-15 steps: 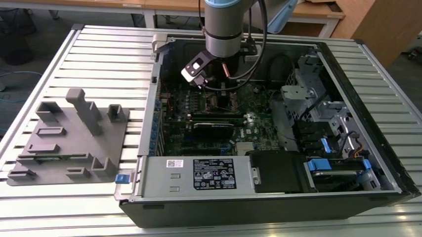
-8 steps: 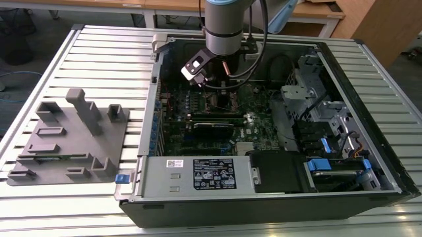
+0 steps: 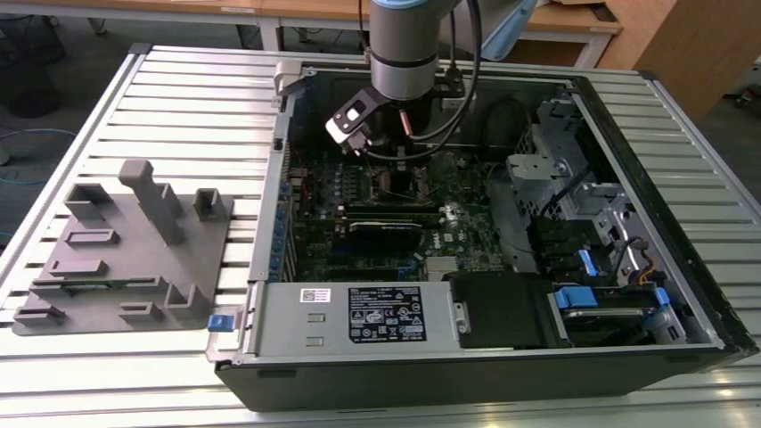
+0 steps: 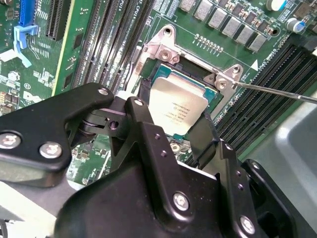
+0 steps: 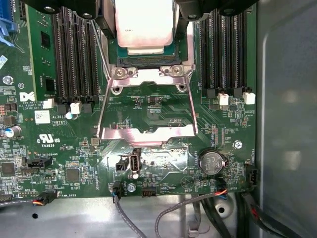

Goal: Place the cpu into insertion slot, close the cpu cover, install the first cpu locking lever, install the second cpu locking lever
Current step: 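Place the cpu into insertion slot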

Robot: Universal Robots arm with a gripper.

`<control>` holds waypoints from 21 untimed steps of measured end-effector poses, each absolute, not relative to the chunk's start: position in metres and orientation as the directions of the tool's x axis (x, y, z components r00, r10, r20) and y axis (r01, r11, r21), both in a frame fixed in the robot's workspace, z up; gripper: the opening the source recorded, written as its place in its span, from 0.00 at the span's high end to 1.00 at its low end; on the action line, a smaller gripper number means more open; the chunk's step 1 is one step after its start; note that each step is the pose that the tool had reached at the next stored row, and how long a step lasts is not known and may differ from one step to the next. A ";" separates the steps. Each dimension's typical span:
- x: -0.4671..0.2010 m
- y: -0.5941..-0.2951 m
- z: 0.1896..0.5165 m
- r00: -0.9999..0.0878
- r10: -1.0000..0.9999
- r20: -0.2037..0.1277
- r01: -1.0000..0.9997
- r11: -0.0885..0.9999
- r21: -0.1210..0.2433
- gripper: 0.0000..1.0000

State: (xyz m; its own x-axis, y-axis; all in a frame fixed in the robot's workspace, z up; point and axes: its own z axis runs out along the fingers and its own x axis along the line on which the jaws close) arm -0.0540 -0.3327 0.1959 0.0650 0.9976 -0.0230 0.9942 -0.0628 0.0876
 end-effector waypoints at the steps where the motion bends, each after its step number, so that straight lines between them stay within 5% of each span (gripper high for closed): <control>1: -0.054 -0.333 0.196 0.065 0.998 -0.023 0.994 -0.063 0.088 0.45; 21: -0.051 -0.333 0.193 0.065 0.998 -0.023 0.994 -0.063 0.088 0.45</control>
